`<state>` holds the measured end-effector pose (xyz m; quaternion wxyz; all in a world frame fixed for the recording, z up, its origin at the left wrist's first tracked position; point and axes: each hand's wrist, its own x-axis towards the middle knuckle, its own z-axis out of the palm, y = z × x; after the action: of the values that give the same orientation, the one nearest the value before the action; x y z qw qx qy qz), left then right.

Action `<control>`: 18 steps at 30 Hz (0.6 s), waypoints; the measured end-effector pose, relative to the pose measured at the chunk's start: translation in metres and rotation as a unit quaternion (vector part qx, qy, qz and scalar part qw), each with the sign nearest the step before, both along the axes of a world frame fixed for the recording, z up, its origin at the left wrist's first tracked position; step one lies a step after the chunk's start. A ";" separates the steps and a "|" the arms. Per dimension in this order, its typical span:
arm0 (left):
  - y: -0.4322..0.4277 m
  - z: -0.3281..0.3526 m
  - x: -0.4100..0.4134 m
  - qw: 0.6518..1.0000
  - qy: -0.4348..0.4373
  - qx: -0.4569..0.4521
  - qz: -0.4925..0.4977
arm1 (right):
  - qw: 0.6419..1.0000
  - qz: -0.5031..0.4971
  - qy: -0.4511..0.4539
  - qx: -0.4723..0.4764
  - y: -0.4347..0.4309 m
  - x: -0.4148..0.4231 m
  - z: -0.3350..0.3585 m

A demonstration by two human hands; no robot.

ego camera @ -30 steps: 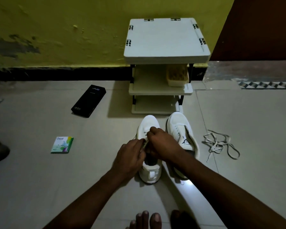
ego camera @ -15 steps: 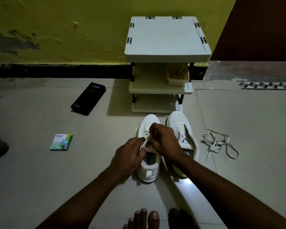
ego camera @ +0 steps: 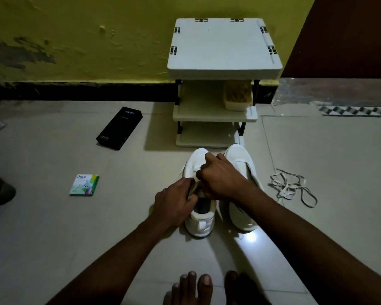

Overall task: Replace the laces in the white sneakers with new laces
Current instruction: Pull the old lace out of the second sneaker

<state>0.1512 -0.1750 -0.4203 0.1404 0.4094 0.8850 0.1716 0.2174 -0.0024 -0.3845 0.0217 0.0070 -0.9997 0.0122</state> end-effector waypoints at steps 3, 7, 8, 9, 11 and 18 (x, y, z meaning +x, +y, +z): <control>0.000 0.000 -0.002 1.000 0.005 -0.012 -0.002 | 0.964 -0.116 -0.024 -0.239 0.008 0.000 0.005; 0.001 -0.002 -0.007 1.000 0.006 -0.014 -0.010 | 0.681 -0.363 -0.019 -0.636 0.007 0.001 0.003; 0.002 -0.003 -0.008 1.000 0.008 -0.015 -0.010 | 0.661 -0.374 -0.014 -0.651 0.006 0.001 0.002; 0.002 -0.003 -0.008 1.000 0.010 -0.016 -0.009 | 0.710 -0.359 -0.007 -0.606 0.006 0.001 0.000; 0.002 -0.004 -0.007 1.000 0.009 -0.012 -0.008 | 0.900 -0.253 -0.038 -0.353 0.012 0.001 -0.002; 0.001 -0.006 -0.009 1.000 0.016 -0.016 -0.009 | 0.688 -0.238 -0.011 -0.685 0.006 0.010 0.019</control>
<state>0.1422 -0.1742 -0.4260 0.1346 0.4177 0.8861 0.1494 0.2279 0.0038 -0.3654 0.0113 -0.2480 -0.6817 0.6882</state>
